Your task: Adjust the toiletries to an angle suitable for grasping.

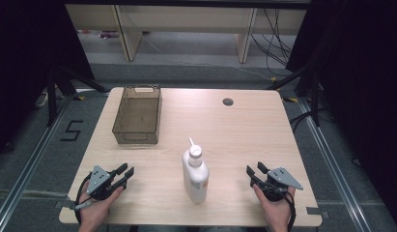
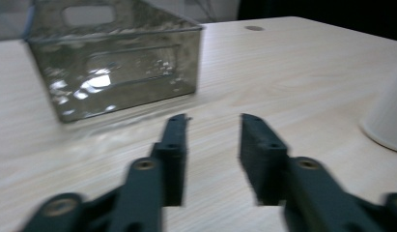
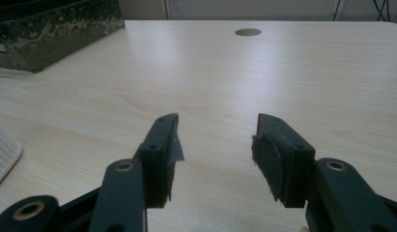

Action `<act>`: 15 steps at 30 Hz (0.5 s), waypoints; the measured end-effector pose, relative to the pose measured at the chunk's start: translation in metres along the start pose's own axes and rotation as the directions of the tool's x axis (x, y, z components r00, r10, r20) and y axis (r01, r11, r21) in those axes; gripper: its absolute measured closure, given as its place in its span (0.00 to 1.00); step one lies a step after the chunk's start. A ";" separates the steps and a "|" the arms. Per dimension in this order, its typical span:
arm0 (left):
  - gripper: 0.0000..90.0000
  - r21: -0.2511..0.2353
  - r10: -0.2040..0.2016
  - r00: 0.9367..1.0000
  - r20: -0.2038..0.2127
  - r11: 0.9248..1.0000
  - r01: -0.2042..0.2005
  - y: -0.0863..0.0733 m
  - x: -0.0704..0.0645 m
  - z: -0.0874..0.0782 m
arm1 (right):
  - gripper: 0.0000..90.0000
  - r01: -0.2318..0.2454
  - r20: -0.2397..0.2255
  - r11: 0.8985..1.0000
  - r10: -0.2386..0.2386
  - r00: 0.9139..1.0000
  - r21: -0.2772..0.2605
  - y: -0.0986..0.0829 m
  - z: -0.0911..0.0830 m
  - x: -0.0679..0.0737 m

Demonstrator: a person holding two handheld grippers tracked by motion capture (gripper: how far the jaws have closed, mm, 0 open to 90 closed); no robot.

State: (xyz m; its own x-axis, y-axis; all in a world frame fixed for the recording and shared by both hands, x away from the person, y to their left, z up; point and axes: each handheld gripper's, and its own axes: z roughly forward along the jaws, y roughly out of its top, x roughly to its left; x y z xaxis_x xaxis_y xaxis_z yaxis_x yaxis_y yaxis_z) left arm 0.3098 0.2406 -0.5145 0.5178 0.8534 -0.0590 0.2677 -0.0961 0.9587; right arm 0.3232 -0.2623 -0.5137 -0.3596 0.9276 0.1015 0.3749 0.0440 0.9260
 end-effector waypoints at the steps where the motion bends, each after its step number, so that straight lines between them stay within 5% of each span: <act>1: 0.86 -0.011 -0.004 0.999 0.038 1.000 0.004 0.003 -0.005 0.001 | 0.57 -0.001 0.001 1.000 0.001 1.000 0.000 0.000 0.000 0.000; 6: 0.99 0.004 0.001 0.982 0.190 1.000 -0.002 0.013 -0.040 0.003 | 0.57 0.019 0.008 1.000 -0.019 1.000 0.001 0.000 0.000 -0.001; 9: 1.00 0.011 0.035 0.960 0.279 0.999 -0.040 0.019 -0.064 0.006 | 0.57 0.019 0.009 1.000 -0.019 1.000 0.001 0.000 0.000 -0.001; 10: 1.00 0.000 0.041 0.949 0.312 0.999 -0.043 0.021 -0.072 0.008 | 0.57 -0.018 0.005 1.000 0.018 1.000 0.001 0.000 0.000 0.002; 15: 1.00 0.003 0.081 0.914 0.397 0.996 -0.090 0.030 -0.104 0.016 | 0.57 0.015 0.007 1.000 -0.015 1.000 0.006 0.000 0.000 0.000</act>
State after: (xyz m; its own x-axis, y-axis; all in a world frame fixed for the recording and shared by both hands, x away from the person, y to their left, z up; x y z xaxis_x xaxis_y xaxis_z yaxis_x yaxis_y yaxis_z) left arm 0.2772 0.1406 -0.4839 0.8178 0.5689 -0.0869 0.2230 -0.1741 0.9591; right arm 0.3231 -0.2620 -0.5136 -0.3592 0.9294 0.0851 0.3749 0.0601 0.9251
